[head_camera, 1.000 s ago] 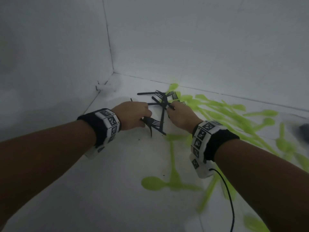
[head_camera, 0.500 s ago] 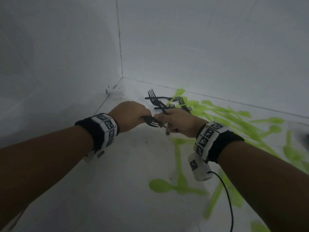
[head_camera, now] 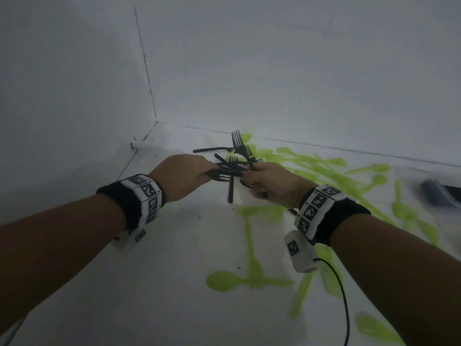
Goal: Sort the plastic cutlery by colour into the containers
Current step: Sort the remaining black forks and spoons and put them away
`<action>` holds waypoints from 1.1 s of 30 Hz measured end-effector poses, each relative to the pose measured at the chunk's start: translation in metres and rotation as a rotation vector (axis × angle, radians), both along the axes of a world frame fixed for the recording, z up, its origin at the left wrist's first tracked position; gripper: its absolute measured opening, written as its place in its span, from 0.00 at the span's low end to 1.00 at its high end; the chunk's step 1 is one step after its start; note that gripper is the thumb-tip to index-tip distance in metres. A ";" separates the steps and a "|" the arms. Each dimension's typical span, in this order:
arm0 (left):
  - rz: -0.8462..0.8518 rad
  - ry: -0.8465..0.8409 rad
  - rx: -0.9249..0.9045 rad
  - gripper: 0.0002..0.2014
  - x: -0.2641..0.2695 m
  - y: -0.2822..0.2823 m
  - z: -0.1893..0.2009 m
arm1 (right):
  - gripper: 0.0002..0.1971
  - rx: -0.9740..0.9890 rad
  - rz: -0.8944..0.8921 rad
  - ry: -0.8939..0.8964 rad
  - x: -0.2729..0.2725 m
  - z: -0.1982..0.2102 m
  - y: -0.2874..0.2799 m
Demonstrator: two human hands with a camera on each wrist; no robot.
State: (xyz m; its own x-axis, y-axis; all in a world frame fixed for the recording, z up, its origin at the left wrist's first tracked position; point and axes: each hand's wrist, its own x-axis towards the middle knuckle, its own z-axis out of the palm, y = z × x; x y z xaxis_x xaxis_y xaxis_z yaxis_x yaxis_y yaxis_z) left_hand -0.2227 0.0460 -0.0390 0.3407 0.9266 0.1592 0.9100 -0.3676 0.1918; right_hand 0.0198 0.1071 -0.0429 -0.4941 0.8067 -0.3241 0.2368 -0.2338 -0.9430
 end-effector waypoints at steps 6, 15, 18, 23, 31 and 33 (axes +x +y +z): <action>0.287 -0.478 -0.219 0.15 -0.008 0.003 0.006 | 0.05 0.113 -0.440 0.150 0.020 0.017 0.019; 0.271 -0.812 -0.526 0.18 0.015 0.012 0.016 | 0.06 0.227 -0.517 0.275 0.010 0.036 0.020; 0.228 -0.504 -0.357 0.17 0.019 0.014 0.015 | 0.13 0.313 -0.544 0.188 0.008 0.033 0.023; 0.117 -0.133 -0.152 0.20 0.018 0.014 0.015 | 0.16 0.298 -0.331 -0.001 0.006 0.022 0.019; 0.069 0.153 -0.025 0.20 0.028 0.003 0.015 | 0.15 -0.055 -0.149 0.061 -0.012 0.029 -0.001; 0.059 0.192 -0.002 0.23 0.030 -0.002 0.016 | 0.17 -0.060 -0.125 0.039 -0.015 0.030 -0.008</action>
State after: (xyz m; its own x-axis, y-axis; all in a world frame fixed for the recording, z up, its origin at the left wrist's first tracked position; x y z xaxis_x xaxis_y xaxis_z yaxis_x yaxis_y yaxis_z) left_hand -0.1922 0.0442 -0.0233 0.3096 0.9462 0.0942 0.9499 -0.3122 0.0136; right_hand 0.0044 0.0991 -0.0125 -0.4041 0.8426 -0.3561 0.1662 -0.3152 -0.9344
